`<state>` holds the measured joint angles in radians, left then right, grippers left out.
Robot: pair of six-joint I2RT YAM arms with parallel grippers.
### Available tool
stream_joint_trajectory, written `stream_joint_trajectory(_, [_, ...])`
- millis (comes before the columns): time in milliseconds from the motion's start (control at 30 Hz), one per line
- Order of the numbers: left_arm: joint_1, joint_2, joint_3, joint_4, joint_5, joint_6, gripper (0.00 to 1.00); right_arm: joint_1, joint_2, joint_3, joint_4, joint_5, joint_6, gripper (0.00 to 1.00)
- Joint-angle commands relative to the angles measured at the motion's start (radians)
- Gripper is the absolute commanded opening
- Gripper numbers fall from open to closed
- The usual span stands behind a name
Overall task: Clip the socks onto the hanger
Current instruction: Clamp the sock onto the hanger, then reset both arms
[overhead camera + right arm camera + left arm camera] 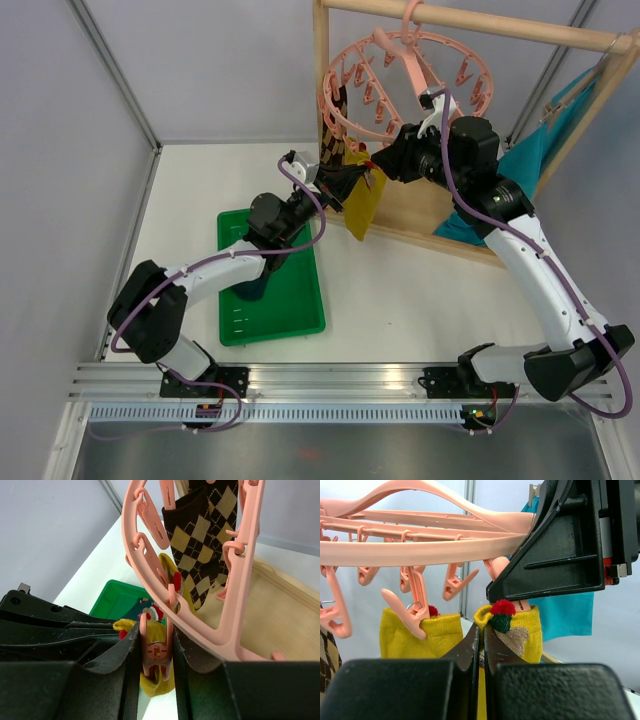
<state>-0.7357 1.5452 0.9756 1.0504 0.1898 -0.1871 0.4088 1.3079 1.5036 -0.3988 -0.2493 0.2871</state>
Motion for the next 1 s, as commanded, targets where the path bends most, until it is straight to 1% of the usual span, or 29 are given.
stream_joint_trajectory(0, [-0.005, 0.006, 0.043, 0.028, 0.002, -0.028, 0.02, -0.001, -0.032, 0.009, 0.072, 0.021, -0.014, 0.3])
stream_joint_trajectory(67, [-0.005, 0.006, 0.043, 0.026, 0.003, -0.028, 0.02, -0.001, -0.033, 0.009, 0.071, 0.024, -0.012, 0.38])
stream_joint_trajectory(100, [-0.005, 0.006, 0.043, 0.026, 0.003, -0.029, 0.02, -0.001, -0.033, 0.009, 0.069, 0.025, -0.009, 0.49])
stream_joint_trajectory(167, [-0.005, 0.006, 0.043, 0.025, 0.003, -0.029, 0.02, -0.001, -0.036, 0.01, 0.071, 0.027, -0.009, 0.57])
stream_joint_trajectory(200, [-0.005, 0.006, 0.043, 0.023, 0.005, -0.028, 0.02, -0.002, -0.036, 0.012, 0.069, 0.028, -0.006, 0.62])
stream_joint_trajectory(233, [-0.005, 0.006, 0.043, 0.02, 0.008, -0.028, 0.02, -0.001, -0.036, 0.014, 0.069, 0.027, -0.005, 0.65])
stream_joint_trajectory(267, [-0.005, 0.006, 0.043, 0.016, 0.011, -0.028, 0.02, -0.002, -0.038, 0.018, 0.063, 0.03, -0.003, 0.7])
stream_joint_trajectory(333, [-0.005, 0.003, 0.044, 0.007, 0.014, -0.029, 0.02, -0.001, -0.039, 0.024, 0.051, 0.035, 0.0, 0.75])
stream_joint_trajectory(400, [-0.007, -0.003, 0.044, -0.019, 0.019, -0.035, 0.08, -0.001, -0.041, 0.036, 0.031, 0.048, 0.004, 0.78])
stream_joint_trajectory(433, [-0.007, -0.008, 0.043, -0.03, 0.022, -0.04, 0.11, -0.001, -0.044, 0.041, 0.023, 0.053, 0.006, 0.8])
stream_joint_trajectory(467, [-0.007, -0.013, 0.04, -0.042, 0.029, -0.049, 0.23, -0.001, -0.048, 0.047, 0.012, 0.053, 0.014, 0.84])
stream_joint_trajectory(533, [-0.013, -0.04, 0.028, -0.091, 0.036, -0.054, 0.37, -0.001, -0.061, 0.05, -0.005, 0.053, 0.02, 0.86])
stream_joint_trajectory(567, [-0.016, -0.052, 0.022, -0.113, 0.03, -0.063, 0.48, -0.001, -0.065, 0.047, -0.012, 0.056, 0.027, 0.88])
stream_joint_trajectory(600, [-0.019, -0.071, 0.017, -0.185, 0.022, -0.067, 0.52, -0.001, -0.073, 0.046, -0.029, 0.064, 0.027, 0.89])
stream_joint_trajectory(633, [-0.021, -0.114, 0.008, -0.226, 0.013, -0.066, 0.58, -0.001, -0.09, 0.032, -0.038, 0.07, 0.03, 0.93])
stream_joint_trajectory(667, [-0.024, -0.143, 0.003, -0.283, -0.004, -0.055, 0.6, -0.001, -0.101, 0.021, -0.044, 0.074, 0.03, 0.98])
stream_joint_trajectory(700, [-0.024, -0.172, -0.005, -0.375, -0.062, -0.055, 0.61, -0.001, -0.114, 0.009, -0.049, 0.077, 0.034, 0.98])
stream_joint_trajectory(733, [-0.024, -0.241, -0.026, -0.424, -0.093, -0.06, 0.63, -0.001, -0.143, -0.014, -0.052, 0.088, 0.035, 0.98])
stream_joint_trajectory(767, [-0.024, -0.276, -0.035, -0.467, -0.14, -0.063, 0.63, -0.001, -0.16, -0.028, -0.054, 0.09, 0.037, 0.98])
stream_joint_trajectory(800, [-0.024, -0.31, -0.043, -0.571, -0.165, -0.06, 0.63, -0.001, -0.179, -0.04, -0.057, 0.096, 0.041, 0.98])
stream_joint_trajectory(833, [-0.024, -0.348, -0.043, -0.631, -0.185, -0.058, 0.64, -0.001, -0.211, -0.048, -0.061, 0.108, 0.043, 0.98])
stream_joint_trajectory(900, [-0.024, -0.434, -0.025, -0.775, -0.321, -0.084, 0.66, -0.001, -0.242, -0.066, -0.081, 0.107, 0.041, 0.98])
stream_joint_trajectory(933, [-0.024, -0.454, 0.001, -0.896, -0.338, -0.092, 0.67, -0.002, -0.265, -0.075, -0.09, 0.108, 0.037, 0.98])
stream_joint_trajectory(967, [-0.024, -0.479, 0.02, -0.971, -0.345, -0.095, 0.67, -0.001, -0.274, -0.08, -0.119, 0.111, 0.032, 0.98])
